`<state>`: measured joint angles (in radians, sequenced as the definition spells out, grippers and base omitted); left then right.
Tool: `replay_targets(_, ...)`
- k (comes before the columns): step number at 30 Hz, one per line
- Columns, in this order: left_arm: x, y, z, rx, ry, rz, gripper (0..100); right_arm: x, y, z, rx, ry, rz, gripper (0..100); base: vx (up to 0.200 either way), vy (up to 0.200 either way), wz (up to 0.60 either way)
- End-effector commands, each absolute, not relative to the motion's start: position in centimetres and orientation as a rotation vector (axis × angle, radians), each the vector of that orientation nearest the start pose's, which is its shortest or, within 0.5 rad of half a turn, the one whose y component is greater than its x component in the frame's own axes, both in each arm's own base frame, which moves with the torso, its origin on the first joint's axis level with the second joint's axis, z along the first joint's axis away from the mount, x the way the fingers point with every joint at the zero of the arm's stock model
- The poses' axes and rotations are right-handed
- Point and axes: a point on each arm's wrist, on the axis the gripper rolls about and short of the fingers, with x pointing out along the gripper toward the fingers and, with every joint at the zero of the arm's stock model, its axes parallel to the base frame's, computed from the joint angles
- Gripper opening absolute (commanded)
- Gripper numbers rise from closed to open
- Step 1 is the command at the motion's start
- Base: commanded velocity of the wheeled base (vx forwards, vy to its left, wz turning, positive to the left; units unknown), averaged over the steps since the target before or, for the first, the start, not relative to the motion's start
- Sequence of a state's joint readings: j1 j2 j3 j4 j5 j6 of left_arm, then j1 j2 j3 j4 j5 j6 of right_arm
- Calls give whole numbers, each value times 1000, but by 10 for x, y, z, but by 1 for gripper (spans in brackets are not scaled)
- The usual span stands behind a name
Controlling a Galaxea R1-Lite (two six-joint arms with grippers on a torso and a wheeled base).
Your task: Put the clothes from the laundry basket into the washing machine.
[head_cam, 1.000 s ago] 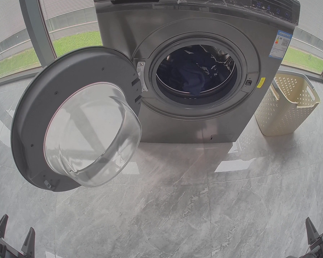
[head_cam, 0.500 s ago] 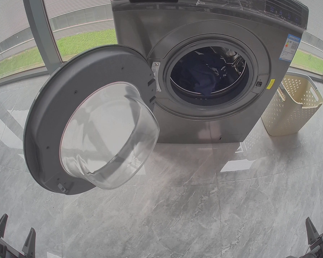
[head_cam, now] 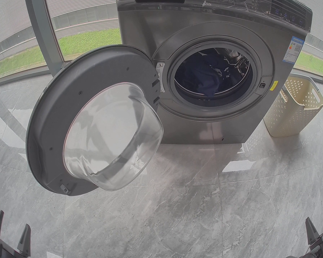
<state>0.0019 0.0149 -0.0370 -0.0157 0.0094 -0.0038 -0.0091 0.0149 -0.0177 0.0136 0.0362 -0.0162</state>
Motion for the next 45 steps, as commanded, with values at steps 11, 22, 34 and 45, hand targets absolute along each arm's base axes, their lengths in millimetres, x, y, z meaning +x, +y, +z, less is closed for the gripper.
replay_targets(11, 36, -6, 187, -93, 111, -208, 100, -23, 1, 76, -14, 6, 26, 100, 0, 0, 0)
replay_targets(22, 93, -11, 210, -109, 149, -279, 100, -23, 1, 76, -15, 6, 26, 100, 0, 0, 0)
replay_targets(34, 117, -20, 209, -97, 143, -360, 100, -23, 1, 76, -15, 6, 26, 100, 0, 0, 0)
replay_targets(45, 80, -52, 207, -114, 126, -753, 100, -23, 1, 76, -15, 6, 26, 100, 0, 0, 0)
